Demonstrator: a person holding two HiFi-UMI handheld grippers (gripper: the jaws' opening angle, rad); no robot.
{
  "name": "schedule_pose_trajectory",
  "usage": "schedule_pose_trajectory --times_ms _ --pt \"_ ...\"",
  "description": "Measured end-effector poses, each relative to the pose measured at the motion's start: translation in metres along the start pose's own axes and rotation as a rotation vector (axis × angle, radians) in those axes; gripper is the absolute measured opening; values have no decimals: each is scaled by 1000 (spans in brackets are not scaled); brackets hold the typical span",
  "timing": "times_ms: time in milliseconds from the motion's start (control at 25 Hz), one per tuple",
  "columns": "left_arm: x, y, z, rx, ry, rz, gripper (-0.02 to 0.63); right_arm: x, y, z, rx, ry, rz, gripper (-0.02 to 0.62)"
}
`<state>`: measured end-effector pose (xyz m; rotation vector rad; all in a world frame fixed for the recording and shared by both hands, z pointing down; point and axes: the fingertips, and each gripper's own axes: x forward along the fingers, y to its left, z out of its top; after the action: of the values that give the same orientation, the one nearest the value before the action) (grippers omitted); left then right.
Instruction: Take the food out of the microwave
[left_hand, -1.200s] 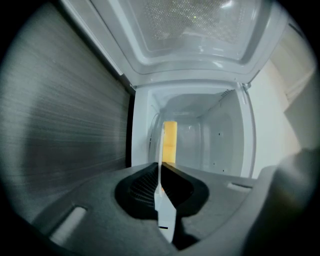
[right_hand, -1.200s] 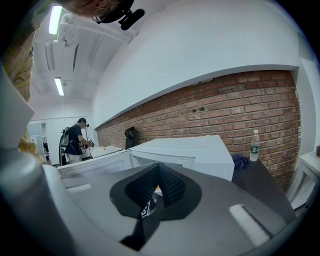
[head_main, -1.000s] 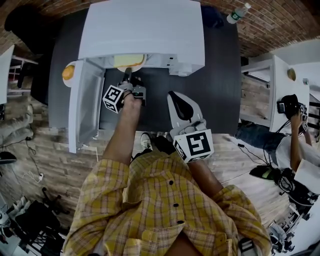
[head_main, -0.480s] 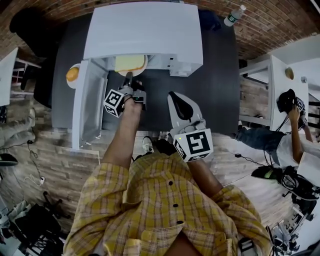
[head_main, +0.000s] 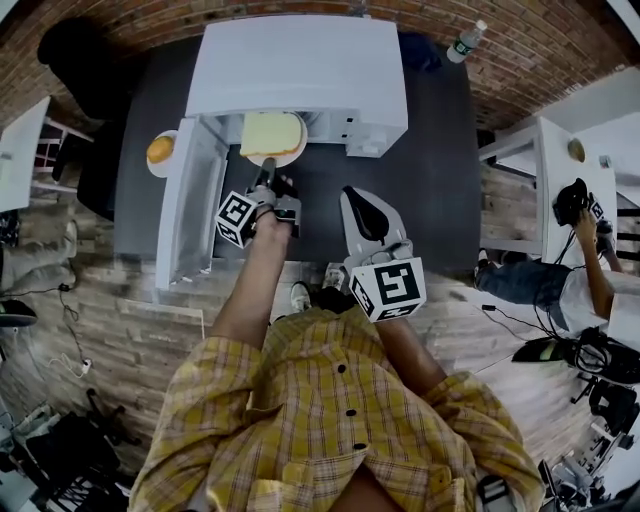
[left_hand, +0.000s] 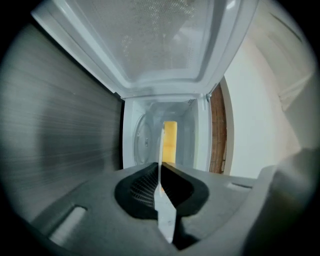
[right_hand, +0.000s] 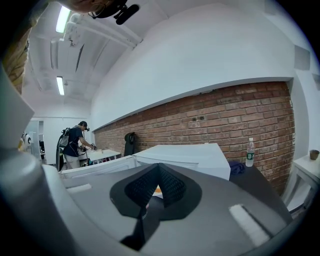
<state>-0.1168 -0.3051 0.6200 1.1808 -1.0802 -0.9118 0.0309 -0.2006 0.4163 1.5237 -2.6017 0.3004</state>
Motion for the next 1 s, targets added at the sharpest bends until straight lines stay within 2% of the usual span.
schedule_pose_trajectory --times_ms 200,1000 --pt "-28 -18 -7 3 16 -24 11 -12 7 -3 -11 -5 -36 5" --pt "-112 -93 -21 43 14 -58 11 -22 36 6 7 -53 -21 5"
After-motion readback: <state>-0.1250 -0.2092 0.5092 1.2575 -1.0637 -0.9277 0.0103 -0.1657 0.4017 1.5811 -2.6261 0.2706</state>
